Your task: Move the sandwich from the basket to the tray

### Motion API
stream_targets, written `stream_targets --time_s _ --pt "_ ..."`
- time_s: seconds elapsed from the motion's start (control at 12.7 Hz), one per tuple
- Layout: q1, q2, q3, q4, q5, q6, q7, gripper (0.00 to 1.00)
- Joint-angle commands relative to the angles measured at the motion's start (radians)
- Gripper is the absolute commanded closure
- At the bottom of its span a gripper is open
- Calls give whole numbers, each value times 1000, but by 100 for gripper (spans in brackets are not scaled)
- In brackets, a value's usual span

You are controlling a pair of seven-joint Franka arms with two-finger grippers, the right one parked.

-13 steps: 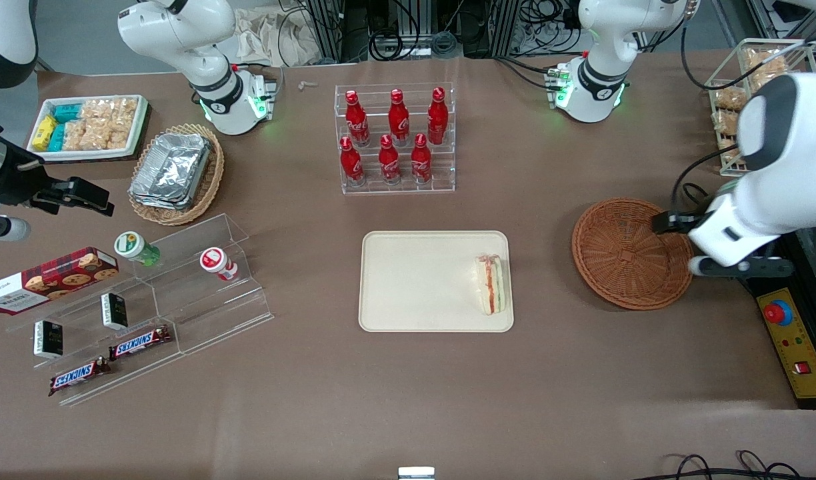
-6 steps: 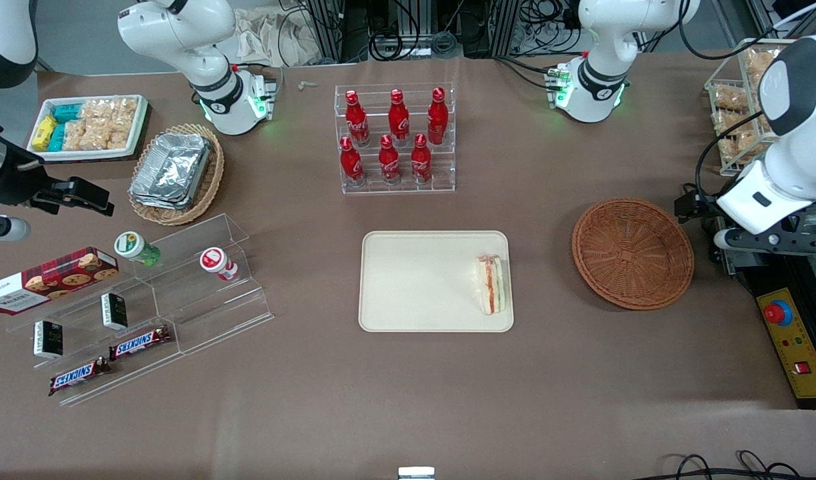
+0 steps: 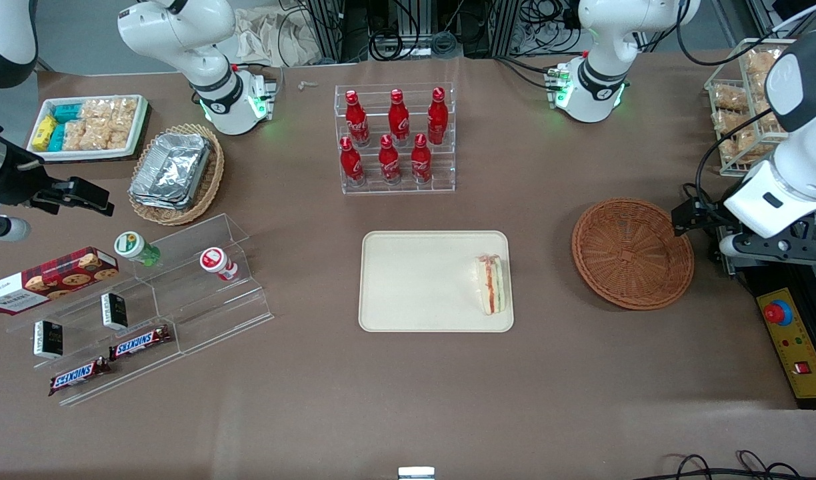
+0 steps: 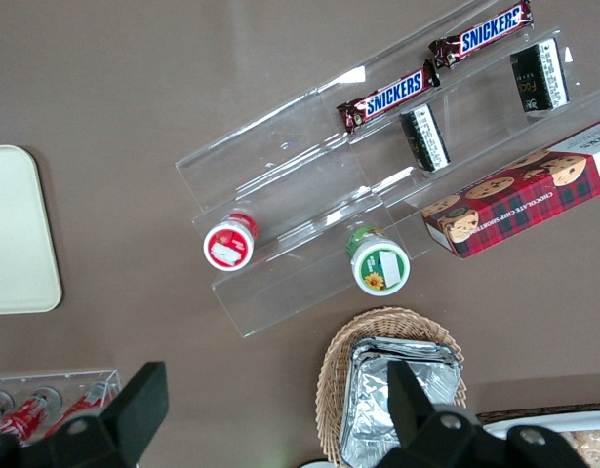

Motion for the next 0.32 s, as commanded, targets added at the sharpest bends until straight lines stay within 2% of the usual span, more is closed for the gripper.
stream_targets --time_s 0.0,0.24 --pt "0 17 9 53 38 -17 10 0" --pt "-4 22 6 65 108 -28 13 0"
